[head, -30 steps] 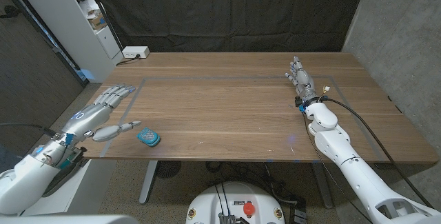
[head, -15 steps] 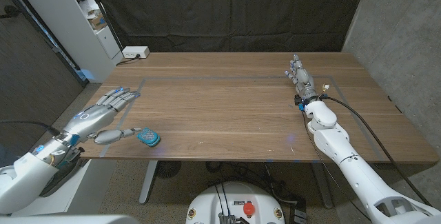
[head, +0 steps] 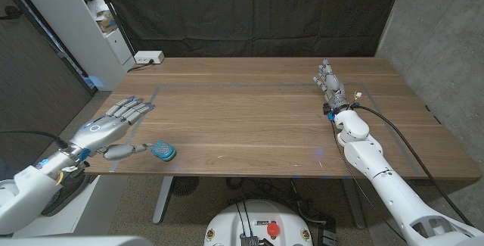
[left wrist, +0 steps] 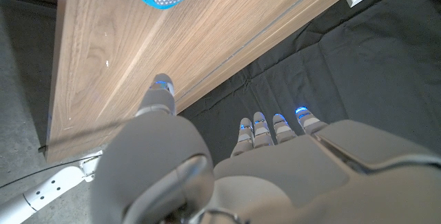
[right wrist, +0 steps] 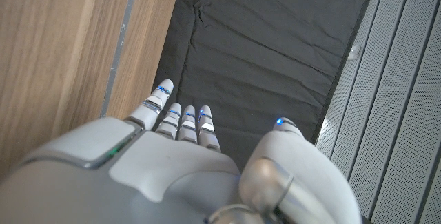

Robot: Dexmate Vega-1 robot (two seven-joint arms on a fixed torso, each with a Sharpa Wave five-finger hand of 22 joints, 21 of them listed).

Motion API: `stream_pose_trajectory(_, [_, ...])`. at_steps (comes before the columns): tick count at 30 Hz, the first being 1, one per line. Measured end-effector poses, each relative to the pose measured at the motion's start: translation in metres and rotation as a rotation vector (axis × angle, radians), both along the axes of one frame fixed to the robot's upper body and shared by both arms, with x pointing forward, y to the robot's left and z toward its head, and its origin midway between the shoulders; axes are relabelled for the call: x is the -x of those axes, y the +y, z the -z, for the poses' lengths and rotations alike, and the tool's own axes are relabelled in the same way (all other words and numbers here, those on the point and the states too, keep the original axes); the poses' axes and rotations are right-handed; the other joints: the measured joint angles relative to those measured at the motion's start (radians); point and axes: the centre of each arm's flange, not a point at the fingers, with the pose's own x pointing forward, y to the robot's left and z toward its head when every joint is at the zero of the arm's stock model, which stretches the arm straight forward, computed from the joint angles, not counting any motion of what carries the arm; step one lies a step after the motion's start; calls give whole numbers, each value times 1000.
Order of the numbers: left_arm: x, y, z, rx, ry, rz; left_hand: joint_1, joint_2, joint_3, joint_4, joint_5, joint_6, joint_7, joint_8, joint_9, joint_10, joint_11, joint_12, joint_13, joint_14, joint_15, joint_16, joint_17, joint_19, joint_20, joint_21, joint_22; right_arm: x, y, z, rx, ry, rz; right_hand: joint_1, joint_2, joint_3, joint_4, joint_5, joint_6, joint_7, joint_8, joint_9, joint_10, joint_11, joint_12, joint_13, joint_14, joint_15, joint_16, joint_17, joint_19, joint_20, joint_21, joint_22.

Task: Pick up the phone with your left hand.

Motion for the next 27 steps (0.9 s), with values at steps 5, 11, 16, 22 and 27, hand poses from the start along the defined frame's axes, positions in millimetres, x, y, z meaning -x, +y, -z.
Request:
stream_pose_trajectory(5, [-2, -2, 0, -25, 9, -18, 0, 0, -2, 2, 0, 9, -2, 0, 0, 8, -3, 0, 0, 0, 0, 0, 0, 0, 0, 0, -1, 1, -1, -1, -5, -4, 2, 0, 0, 0, 0, 0, 5, 5, 0, 0, 3, 3, 0, 0, 0, 0, 0, 0, 0, 0, 0, 0])
stream_pose_trajectory(11, [-6, -3, 2, -48, 21, -42, 14, 3, -2, 3, 12, 39, 0, 8, 0, 34, -9, 10, 0, 13, -13, 0, 0, 2, -2, 0, -1, 1, -2, 0, -9, -5, 4, 0, 0, -3, 3, 0, 5, 5, 0, 0, 3, 3, 0, 0, 0, 0, 0, 0, 4, 4, 0, 0])
stream_pose_trajectory(16, [-10, -9, 6, -76, 51, -49, 18, 7, -2, 2, 17, 50, 0, 8, 0, 46, -10, 12, 0, 20, -16, 0, 0, 5, -5, 0, -1, 2, -3, -1, -13, -7, 6, 0, 0, -3, 3, 0, 5, 5, 0, 0, 3, 3, 0, 0, 0, 0, 0, 0, 5, 6, 0, 0])
stream_pose_trajectory(22, [-14, -12, 9, -98, 85, -72, 25, 7, -2, 2, 22, 61, 0, 8, 0, 52, -5, 12, 0, 31, -13, 6, 0, 5, -5, 0, -1, 3, -4, -2, -17, -11, 8, 0, 0, -3, 3, 0, 5, 5, 0, 0, 3, 3, 0, 0, 0, 0, 0, 0, 5, 5, 0, 0])
stream_pose_trajectory(27, [-18, -13, 12, -113, 109, -90, 29, 11, -7, 7, 24, 66, 5, 8, 0, 56, -2, 17, 0, 34, -13, 6, 0, 5, -5, 0, 0, 3, -4, -3, -17, -11, 9, 0, 0, -3, 3, 0, 5, 5, 0, 0, 3, 3, 0, 0, 0, 0, 0, 0, 5, 6, 0, 0])
